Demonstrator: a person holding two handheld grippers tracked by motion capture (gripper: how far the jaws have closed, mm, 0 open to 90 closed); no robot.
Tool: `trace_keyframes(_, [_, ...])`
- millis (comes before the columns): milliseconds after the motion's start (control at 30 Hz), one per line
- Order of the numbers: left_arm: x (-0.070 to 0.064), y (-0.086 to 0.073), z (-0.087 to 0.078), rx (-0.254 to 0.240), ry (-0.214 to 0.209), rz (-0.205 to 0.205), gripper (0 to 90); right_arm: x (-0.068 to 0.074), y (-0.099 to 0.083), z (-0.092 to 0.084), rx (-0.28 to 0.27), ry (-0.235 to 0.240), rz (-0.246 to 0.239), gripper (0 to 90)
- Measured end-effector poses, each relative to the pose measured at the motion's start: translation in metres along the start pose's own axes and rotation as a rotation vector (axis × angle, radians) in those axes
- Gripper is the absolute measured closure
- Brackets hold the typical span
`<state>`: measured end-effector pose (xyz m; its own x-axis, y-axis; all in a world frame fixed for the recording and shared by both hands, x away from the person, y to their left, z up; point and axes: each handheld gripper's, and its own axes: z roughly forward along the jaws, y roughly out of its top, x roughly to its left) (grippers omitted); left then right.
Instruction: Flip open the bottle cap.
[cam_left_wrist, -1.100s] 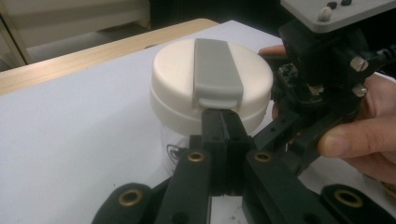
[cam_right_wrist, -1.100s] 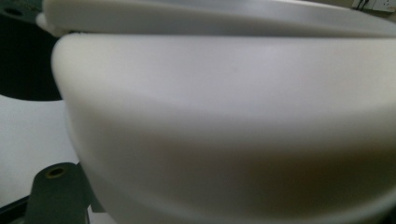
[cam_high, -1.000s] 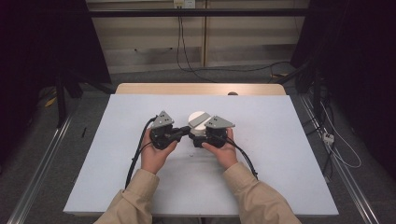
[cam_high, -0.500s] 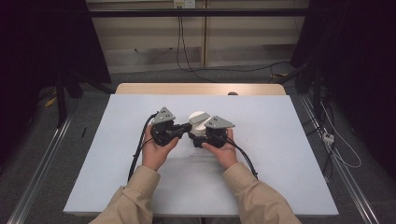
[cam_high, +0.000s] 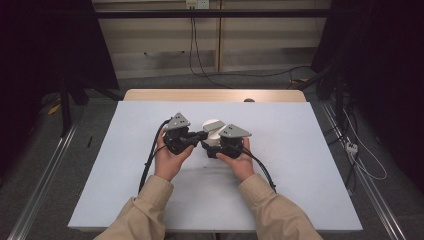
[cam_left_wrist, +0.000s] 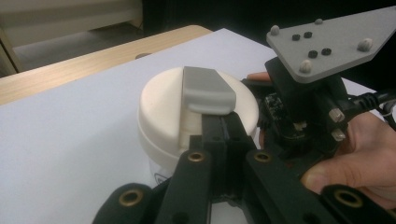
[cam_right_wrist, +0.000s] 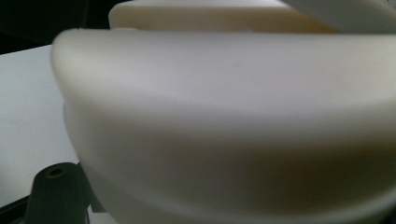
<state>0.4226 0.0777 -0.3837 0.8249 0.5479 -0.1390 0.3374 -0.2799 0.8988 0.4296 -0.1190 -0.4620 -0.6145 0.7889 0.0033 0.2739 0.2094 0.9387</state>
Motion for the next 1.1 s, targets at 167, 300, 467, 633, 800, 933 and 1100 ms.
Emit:
trace_keyframes(167, [0.001,0.001,0.001,0.007,-0.002,0.002,90.0,0.0,0.0,0.0,0.0,0.0,0.0,18.7])
trace_keyframes(300, [0.001,0.003,0.001,0.006,0.0,0.001,90.0,0.0,0.0,0.0,0.001,0.0,-0.001,18.6])
trace_keyframes(467, [0.0,0.005,0.001,0.003,-0.003,0.001,90.0,0.0,0.0,0.0,0.001,0.0,-0.001,18.7])
trace_keyframes(633, [0.0,0.007,0.001,0.0,-0.002,-0.002,90.0,0.0,0.0,0.0,0.002,-0.001,-0.002,18.7])
trace_keyframes(800, [0.0,0.009,0.002,0.002,0.0,-0.003,90.0,0.0,0.0,0.0,0.002,0.0,-0.003,18.7])
trace_keyframes(933, [0.0,0.01,0.002,0.003,-0.007,-0.006,90.0,0.0,0.0,0.0,0.002,-0.001,-0.003,18.7])
trace_keyframes(1100, [0.001,0.013,0.002,0.002,0.003,-0.01,90.0,0.0,0.0,0.0,0.002,-0.001,-0.002,18.7])
